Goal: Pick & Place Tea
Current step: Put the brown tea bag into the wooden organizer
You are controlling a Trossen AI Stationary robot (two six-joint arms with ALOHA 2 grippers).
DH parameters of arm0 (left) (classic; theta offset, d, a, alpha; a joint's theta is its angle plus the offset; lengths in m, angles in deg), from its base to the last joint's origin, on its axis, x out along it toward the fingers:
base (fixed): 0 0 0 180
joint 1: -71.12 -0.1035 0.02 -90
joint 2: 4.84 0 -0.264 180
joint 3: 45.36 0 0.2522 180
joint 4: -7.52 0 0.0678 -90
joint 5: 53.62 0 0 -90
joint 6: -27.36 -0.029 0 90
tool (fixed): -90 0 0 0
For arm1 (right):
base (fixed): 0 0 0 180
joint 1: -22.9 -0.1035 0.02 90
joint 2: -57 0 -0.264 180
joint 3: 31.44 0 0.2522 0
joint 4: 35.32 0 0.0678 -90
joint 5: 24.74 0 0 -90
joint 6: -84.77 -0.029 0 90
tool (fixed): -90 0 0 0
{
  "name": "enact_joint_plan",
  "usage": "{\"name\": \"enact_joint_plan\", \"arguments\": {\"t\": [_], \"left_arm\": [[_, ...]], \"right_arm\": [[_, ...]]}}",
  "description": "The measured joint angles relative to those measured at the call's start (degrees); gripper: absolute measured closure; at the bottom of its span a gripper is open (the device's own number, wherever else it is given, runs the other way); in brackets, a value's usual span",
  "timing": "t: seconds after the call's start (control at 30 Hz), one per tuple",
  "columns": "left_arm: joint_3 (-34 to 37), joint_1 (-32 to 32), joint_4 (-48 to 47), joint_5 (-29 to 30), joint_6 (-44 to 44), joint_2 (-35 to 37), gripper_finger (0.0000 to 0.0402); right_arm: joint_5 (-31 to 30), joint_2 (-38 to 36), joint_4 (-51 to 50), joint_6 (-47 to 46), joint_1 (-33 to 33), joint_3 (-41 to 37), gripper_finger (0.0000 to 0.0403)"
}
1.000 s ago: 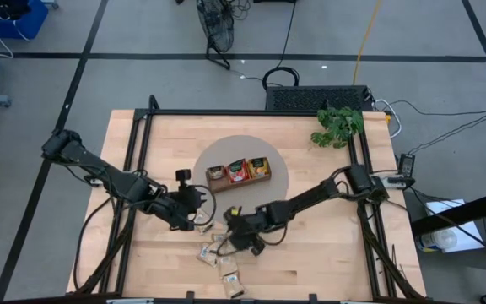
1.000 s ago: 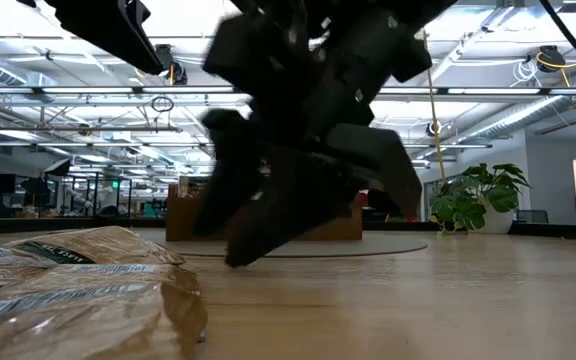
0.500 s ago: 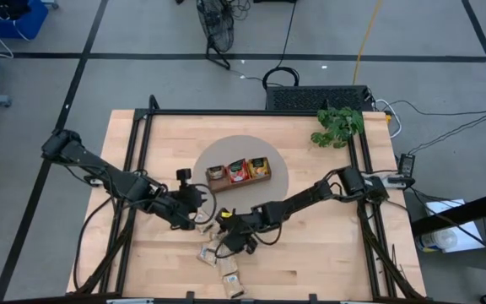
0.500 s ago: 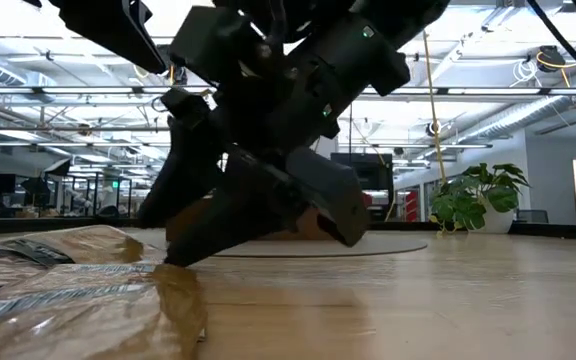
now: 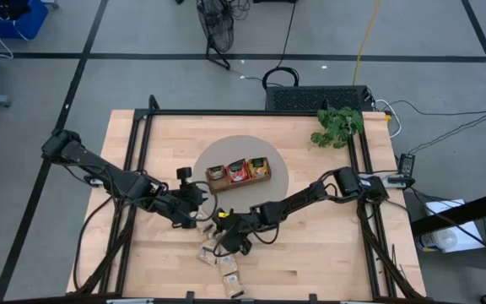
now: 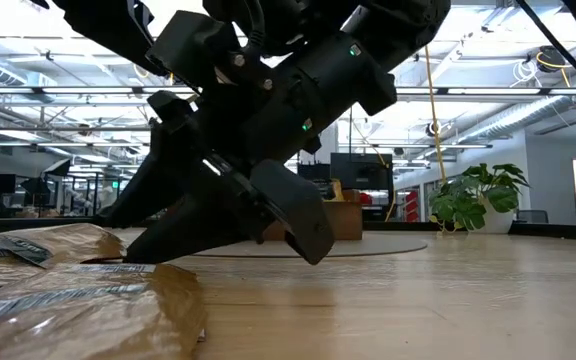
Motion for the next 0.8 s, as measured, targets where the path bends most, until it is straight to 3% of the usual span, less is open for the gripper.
{"name": "enact_joint_plan", "arguments": {"t": [0.13, 0.37, 0.67, 0.8], "left_arm": [[0.0, -0.1, 0.0, 0.0, 0.0, 0.0, 0.0316], [0.0, -0.2, 0.0, 0.0, 0.0, 0.0, 0.0316], [0.0, -0.1, 0.1, -0.1, 0.1, 0.0, 0.0316], [0.0, -0.1, 0.1, -0.3, 0.1, 0.0, 0.0316]], "right_arm": [[0.2, 0.1, 0.3, -1.1, 0.1, 0.0, 0.0258], [0.2, 0.2, 0.3, -1.6, 0.3, -0.5, 0.0392], [0.2, -0.4, 9.3, -1.4, -0.1, -2.6, 0.0399], [4.7, -2.4, 6.3, 3.5, -0.5, -1.9, 0.0371]]}}
